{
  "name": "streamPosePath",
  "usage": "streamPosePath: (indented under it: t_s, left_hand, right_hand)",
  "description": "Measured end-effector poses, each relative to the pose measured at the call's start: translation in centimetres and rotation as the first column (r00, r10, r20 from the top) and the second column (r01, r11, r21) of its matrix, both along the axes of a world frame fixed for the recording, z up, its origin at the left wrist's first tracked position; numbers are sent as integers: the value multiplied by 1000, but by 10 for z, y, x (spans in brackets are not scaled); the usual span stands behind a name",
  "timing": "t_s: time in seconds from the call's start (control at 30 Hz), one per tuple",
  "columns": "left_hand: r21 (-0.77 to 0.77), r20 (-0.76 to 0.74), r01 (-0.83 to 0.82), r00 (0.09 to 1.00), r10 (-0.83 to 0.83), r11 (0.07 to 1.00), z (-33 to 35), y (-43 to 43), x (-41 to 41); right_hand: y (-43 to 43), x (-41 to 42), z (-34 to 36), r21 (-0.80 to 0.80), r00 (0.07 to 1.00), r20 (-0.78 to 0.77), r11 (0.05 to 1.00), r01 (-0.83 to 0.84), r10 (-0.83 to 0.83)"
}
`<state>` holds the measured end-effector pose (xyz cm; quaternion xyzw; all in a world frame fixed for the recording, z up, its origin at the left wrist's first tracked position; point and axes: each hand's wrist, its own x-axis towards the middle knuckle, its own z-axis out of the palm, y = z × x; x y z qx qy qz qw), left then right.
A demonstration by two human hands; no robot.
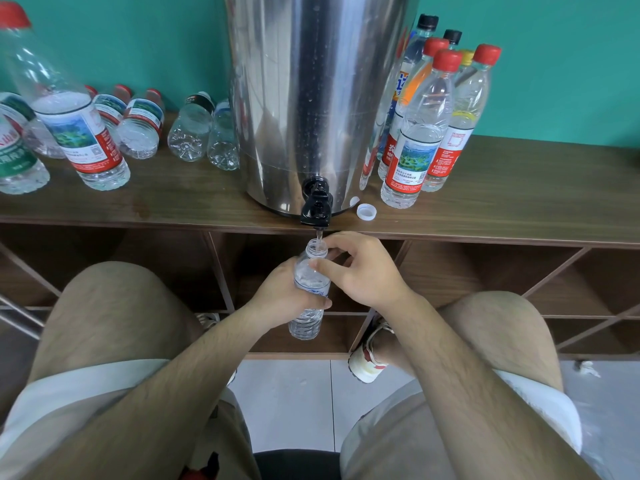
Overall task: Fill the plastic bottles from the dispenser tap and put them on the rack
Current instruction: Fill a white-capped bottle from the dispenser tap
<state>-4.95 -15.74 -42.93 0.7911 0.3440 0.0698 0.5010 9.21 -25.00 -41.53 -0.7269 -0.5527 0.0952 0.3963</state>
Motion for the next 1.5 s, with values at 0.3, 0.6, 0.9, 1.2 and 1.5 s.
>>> streamPosePath:
  t_s: [0.3,0.6,0.9,1.2,1.5]
  left_hand:
    - [13,4,-1,1000,1,1000,-1,1,0]
    - [13,2,9,1000,-9,1000,-1,1,0]
    - [19,11,6,1000,-7,1000,-2,0,0]
    - [44,35,-12,999,11,999,-8,4,0]
    - [81,60,-17,998,13,997,-15,7,2]
  right_hand:
    - [0,0,1,-1,1000,5,1000,-4,4]
    - [0,-1,0,-2,1000,9,1000,-6,6]
    - [0,-1,-1,4,1000,0,1000,6,-6]
    - [1,-4,0,-20,1000,15,1000,21,-21]
    - [-2,-9,4,-31,1000,12,999,12,-12]
